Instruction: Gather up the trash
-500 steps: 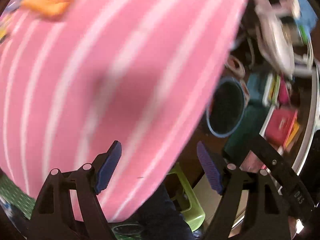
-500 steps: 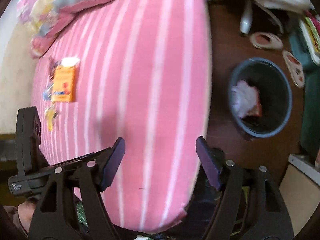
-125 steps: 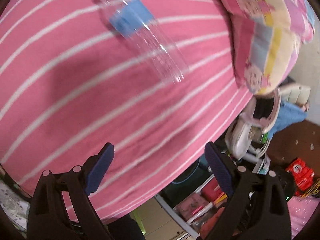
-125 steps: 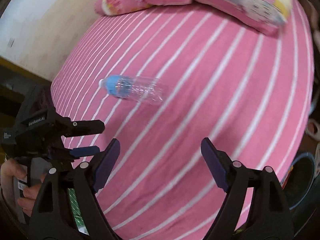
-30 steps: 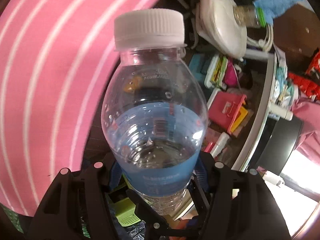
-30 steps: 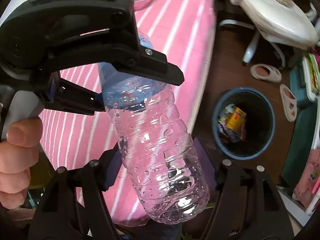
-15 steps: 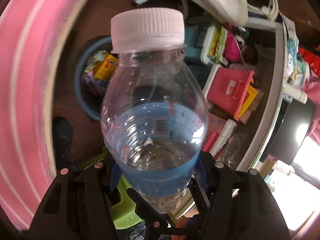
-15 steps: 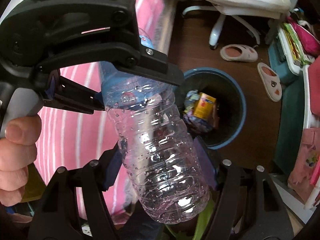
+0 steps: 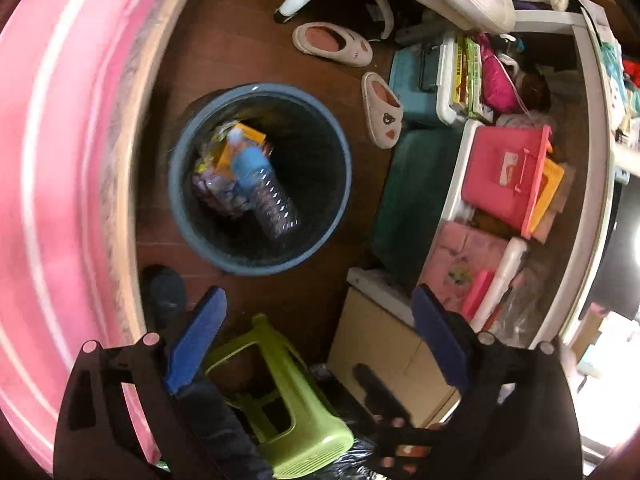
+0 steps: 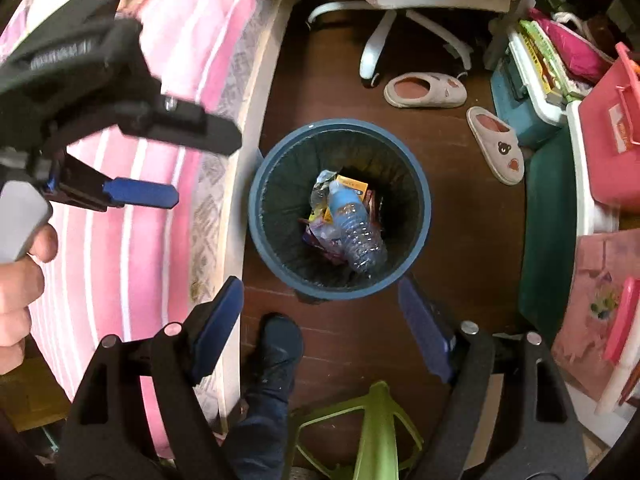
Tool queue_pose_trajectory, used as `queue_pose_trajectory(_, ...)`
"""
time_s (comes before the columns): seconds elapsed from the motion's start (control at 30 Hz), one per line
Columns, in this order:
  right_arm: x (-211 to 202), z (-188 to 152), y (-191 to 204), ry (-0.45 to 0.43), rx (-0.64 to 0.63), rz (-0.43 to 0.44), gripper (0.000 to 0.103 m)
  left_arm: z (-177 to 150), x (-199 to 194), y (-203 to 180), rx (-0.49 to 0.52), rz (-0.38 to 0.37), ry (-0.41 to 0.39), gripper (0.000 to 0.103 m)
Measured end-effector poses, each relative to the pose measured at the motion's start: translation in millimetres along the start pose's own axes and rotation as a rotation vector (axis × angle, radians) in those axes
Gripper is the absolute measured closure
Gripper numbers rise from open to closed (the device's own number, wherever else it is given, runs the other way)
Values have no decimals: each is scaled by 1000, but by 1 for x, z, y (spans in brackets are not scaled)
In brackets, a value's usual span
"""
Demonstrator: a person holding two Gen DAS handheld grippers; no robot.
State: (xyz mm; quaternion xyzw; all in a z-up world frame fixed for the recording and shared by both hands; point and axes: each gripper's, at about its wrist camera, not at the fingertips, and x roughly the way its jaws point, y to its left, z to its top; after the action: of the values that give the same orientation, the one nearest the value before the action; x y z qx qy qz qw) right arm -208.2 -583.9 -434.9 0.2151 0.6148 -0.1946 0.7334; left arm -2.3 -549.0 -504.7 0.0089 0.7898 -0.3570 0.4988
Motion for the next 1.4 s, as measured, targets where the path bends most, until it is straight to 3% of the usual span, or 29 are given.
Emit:
queue_pose_trajectory(0.33, -76, -51, 91, -104, -87, 69, 12, -122, -81, 57, -67, 61, -77, 11)
queue_pose_trajectory(0.57, -147, -77, 194, -177, -248, 140, 8, -217, -189, 105, -159, 85, -218, 6)
queue_pose_trajectory(0.73, -197, -91, 253, -195, -277, 198, 8, -289, -283, 128, -204, 136, -350, 6)
queue_pose_trajectory(1.03, -298, -117, 353, -245, -372, 242, 8, -402, -419, 137, -226, 290, -571, 6)
queue_pose_trajectory(1.17, -333, -130, 385, -275, -423, 263, 8, -441, -456, 136, -253, 324, -642, 6)
queue_pose_trajectory(1.4, -372, -147, 420, -317, -503, 275, 8, -480, -493, 128, -287, 362, -720, 6)
